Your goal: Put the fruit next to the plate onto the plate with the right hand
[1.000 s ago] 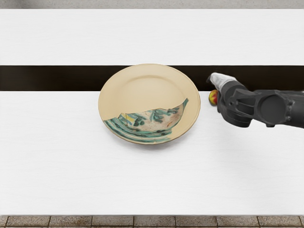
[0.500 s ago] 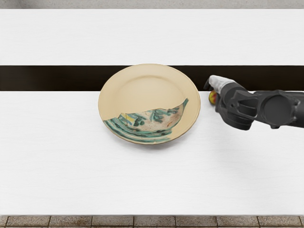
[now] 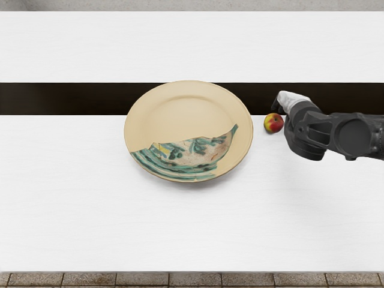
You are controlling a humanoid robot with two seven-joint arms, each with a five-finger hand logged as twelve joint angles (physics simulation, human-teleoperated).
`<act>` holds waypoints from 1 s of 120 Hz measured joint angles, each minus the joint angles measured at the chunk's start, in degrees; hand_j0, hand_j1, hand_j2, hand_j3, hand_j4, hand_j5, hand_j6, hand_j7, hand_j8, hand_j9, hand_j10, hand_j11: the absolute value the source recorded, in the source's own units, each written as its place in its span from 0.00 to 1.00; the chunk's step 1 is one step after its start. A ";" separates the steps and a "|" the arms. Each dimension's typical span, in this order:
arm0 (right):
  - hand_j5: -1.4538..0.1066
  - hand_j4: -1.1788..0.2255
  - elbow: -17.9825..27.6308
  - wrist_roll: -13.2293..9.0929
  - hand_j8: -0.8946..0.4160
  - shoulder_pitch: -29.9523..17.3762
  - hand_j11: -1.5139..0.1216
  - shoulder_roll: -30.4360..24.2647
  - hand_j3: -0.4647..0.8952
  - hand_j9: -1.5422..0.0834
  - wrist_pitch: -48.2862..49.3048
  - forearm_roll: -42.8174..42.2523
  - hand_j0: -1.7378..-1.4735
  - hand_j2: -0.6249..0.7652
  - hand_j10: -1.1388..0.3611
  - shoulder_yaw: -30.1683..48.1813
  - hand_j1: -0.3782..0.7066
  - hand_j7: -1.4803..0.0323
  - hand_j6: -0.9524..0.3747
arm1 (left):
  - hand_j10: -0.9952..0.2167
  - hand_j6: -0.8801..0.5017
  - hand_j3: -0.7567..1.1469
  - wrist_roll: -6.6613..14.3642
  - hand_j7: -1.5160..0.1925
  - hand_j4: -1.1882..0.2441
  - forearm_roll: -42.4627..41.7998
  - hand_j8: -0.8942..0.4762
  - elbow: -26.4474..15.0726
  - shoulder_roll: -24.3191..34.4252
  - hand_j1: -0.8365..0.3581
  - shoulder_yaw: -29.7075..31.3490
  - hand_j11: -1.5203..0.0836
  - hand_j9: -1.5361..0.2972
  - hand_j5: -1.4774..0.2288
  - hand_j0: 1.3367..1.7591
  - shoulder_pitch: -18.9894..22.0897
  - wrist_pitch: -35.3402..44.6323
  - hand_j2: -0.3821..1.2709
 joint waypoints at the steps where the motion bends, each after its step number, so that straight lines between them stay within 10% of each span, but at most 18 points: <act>1: 0.60 0.55 -0.21 0.00 0.38 -0.02 0.61 0.19 0.34 0.63 0.01 0.00 0.30 0.39 0.49 0.00 0.47 0.63 0.41 | 0.82 0.64 0.40 0.00 0.89 0.83 0.00 0.65 0.00 0.00 0.99 0.00 0.95 0.84 0.87 0.76 0.00 0.00 0.23; 61: 0.44 0.50 -5.15 -0.04 0.25 -1.32 0.46 5.01 0.34 0.48 1.04 0.40 0.31 0.45 0.37 0.66 0.62 0.48 0.40 | 0.82 0.64 0.40 0.00 0.89 0.83 0.00 0.65 0.00 0.00 0.99 0.01 0.95 0.84 0.87 0.76 0.00 0.00 0.23; 120: 0.33 0.46 -7.71 -0.04 0.24 -0.90 0.35 4.12 0.34 0.37 3.77 0.88 0.33 0.54 0.30 5.37 0.56 0.37 0.39 | 0.82 0.64 0.40 0.00 0.89 0.83 0.00 0.65 0.00 0.00 0.99 0.04 0.95 0.84 0.87 0.76 0.00 0.00 0.23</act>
